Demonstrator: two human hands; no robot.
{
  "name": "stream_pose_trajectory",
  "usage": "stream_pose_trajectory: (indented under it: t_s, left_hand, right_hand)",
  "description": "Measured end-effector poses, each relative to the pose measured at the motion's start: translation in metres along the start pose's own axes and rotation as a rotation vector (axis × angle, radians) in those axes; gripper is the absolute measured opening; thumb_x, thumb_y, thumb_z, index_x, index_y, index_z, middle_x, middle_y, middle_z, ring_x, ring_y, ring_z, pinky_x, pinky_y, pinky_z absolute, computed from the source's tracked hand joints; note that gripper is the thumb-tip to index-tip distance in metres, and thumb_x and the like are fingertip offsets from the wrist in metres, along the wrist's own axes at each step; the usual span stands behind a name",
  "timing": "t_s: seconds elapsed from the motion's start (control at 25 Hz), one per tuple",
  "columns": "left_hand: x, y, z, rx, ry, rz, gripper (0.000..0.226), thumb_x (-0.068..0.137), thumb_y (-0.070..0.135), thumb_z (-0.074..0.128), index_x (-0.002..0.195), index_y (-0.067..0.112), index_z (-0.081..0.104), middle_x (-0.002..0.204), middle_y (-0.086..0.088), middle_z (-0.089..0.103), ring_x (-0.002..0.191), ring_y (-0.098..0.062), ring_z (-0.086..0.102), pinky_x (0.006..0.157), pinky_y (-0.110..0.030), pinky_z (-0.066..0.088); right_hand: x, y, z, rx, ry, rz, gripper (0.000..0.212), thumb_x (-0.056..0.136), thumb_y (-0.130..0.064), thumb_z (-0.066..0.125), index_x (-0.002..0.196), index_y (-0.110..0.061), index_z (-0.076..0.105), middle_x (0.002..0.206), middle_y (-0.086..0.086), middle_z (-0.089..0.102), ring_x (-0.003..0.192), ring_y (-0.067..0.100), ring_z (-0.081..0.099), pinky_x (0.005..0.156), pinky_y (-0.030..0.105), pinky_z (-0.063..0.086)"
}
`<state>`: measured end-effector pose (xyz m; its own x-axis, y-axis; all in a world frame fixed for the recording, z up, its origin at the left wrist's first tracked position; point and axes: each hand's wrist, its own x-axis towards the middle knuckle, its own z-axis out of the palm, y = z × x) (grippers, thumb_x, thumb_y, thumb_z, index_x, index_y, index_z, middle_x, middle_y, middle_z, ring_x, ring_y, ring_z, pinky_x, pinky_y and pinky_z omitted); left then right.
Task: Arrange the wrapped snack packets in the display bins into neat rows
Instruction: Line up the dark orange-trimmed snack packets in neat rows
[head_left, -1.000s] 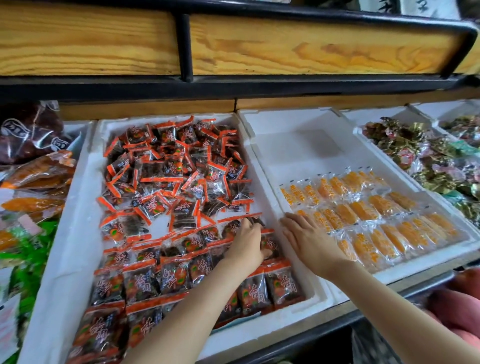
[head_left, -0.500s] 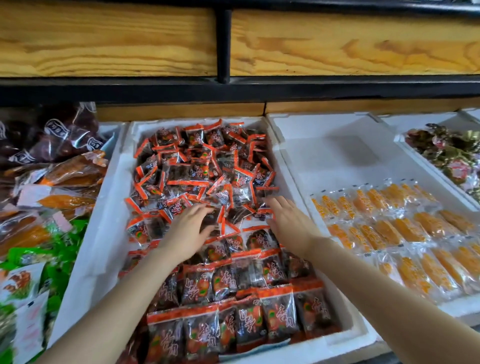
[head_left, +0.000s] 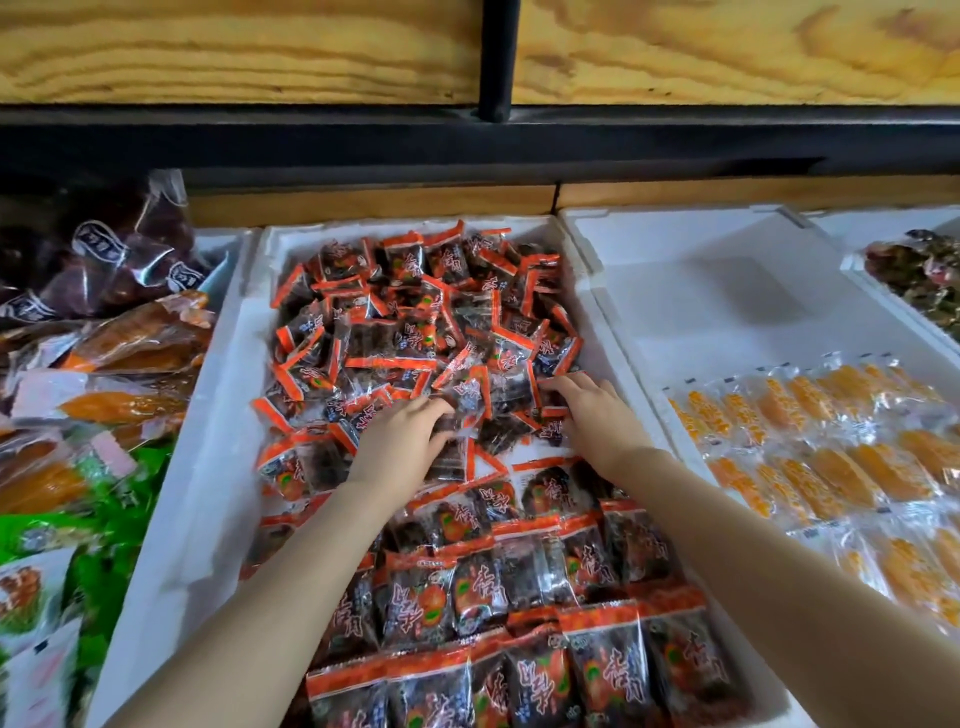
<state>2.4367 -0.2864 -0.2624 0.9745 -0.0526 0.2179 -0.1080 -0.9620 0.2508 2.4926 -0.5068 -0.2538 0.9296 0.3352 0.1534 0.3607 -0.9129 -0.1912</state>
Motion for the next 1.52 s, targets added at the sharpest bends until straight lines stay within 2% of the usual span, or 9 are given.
stream_pose_trajectory:
  t_s: [0.2, 0.4, 0.56, 0.64, 0.8, 0.92, 1.08, 1.24, 1.52]
  left_hand:
    - [-0.016, 0.020, -0.022, -0.282, 0.125, -0.159, 0.028, 0.100, 0.032, 0.043, 0.116, 0.010, 0.054, 0.083, 0.008, 0.056, 0.066, -0.009, 0.054, 0.049, -0.017, 0.037]
    - [-0.075, 0.065, -0.072, -0.868, 0.121, -0.413, 0.047, 0.099, 0.030, 0.045, 0.140, 0.007, 0.041, 0.123, 0.007, 0.054, 0.096, -0.003, 0.060, 0.091, -0.012, 0.041]
    - [-0.127, 0.099, -0.109, -1.482, 0.087, -0.640, 0.051, 0.099, 0.027, 0.048, 0.147, 0.025, 0.030, 0.145, 0.003, 0.039, 0.065, -0.007, 0.070, 0.103, -0.039, 0.032]
    - [-0.152, 0.114, -0.121, -1.615, 0.077, -0.598, 0.042, 0.096, 0.022, 0.055, 0.135, 0.027, 0.042, 0.140, 0.002, 0.046, 0.067, -0.011, 0.072, 0.105, -0.042, 0.038]
    - [-0.199, 0.137, -0.137, -1.459, 0.043, -0.496, 0.061, 0.077, 0.044, 0.074, 0.126, 0.023, 0.045, 0.126, 0.001, 0.061, 0.099, -0.015, 0.068, 0.108, -0.041, 0.033]
    - [-0.229, 0.144, -0.151, -1.333, 0.064, -0.468, 0.071, 0.075, 0.039, 0.078, 0.136, 0.023, 0.044, 0.134, 0.001, 0.057, 0.117, -0.015, 0.057, 0.105, -0.038, 0.040]
    - [-0.262, 0.153, -0.165, -1.240, 0.123, -0.383, 0.059, 0.083, 0.018, 0.073, 0.135, 0.016, 0.044, 0.111, 0.009, 0.063, 0.089, 0.002, 0.061, 0.070, -0.009, 0.049]
    - [-0.291, 0.156, -0.171, -1.105, 0.138, -0.352, 0.057, 0.077, 0.028, 0.076, 0.127, 0.015, 0.052, 0.114, 0.000, 0.064, 0.102, -0.016, 0.063, 0.093, -0.043, 0.052]
    - [-0.305, 0.129, -0.156, -0.632, 0.208, -0.215, 0.064, 0.096, 0.034, 0.053, 0.150, 0.019, 0.022, 0.147, 0.012, 0.034, 0.135, -0.008, 0.036, 0.101, -0.014, 0.029]
  right_hand:
    - [-0.016, -0.013, -0.035, 0.119, 0.072, 0.005, 0.038, 0.093, -0.001, 0.043, 0.127, -0.017, 0.048, 0.119, 0.007, 0.051, 0.105, 0.025, 0.053, 0.088, 0.036, 0.047]
    - [-0.077, -0.057, -0.087, 0.534, 0.199, 0.039, 0.027, 0.096, -0.017, 0.050, 0.123, -0.017, 0.049, 0.107, -0.001, 0.060, 0.078, 0.008, 0.056, 0.064, 0.006, 0.041]
    - [-0.137, -0.091, -0.118, 1.272, 0.078, 0.254, 0.014, 0.094, -0.009, 0.054, 0.108, -0.008, 0.055, 0.105, 0.009, 0.066, 0.088, 0.016, 0.069, 0.079, 0.025, 0.056]
    - [-0.162, -0.101, -0.128, 1.316, 0.034, 0.299, 0.011, 0.092, -0.015, 0.058, 0.102, -0.012, 0.058, 0.102, 0.007, 0.067, 0.096, 0.020, 0.066, 0.091, 0.034, 0.052]
    - [-0.211, -0.113, -0.150, 1.196, -0.028, 0.251, 0.020, 0.086, -0.019, 0.067, 0.103, -0.011, 0.060, 0.090, 0.006, 0.070, 0.075, 0.012, 0.065, 0.070, 0.020, 0.052]
    - [-0.249, -0.113, -0.167, 1.099, -0.145, 0.202, 0.038, 0.076, -0.013, 0.077, 0.106, -0.003, 0.057, 0.093, 0.018, 0.069, 0.072, 0.023, 0.068, 0.073, 0.033, 0.058]
    - [-0.291, -0.116, -0.179, 1.216, -0.179, 0.176, 0.032, 0.080, -0.013, 0.071, 0.107, 0.000, 0.059, 0.091, 0.014, 0.072, 0.083, 0.025, 0.071, 0.075, 0.033, 0.058]
    - [-0.318, -0.127, -0.174, 1.483, -0.205, 0.228, 0.024, 0.089, -0.026, 0.058, 0.102, -0.007, 0.065, 0.090, 0.004, 0.074, 0.078, 0.013, 0.069, 0.066, 0.022, 0.054]
    - [-0.309, -0.139, -0.133, 1.545, -0.094, 0.248, 0.027, 0.089, -0.021, 0.059, 0.106, 0.000, 0.065, 0.107, 0.017, 0.069, 0.092, 0.017, 0.066, 0.072, 0.019, 0.054]
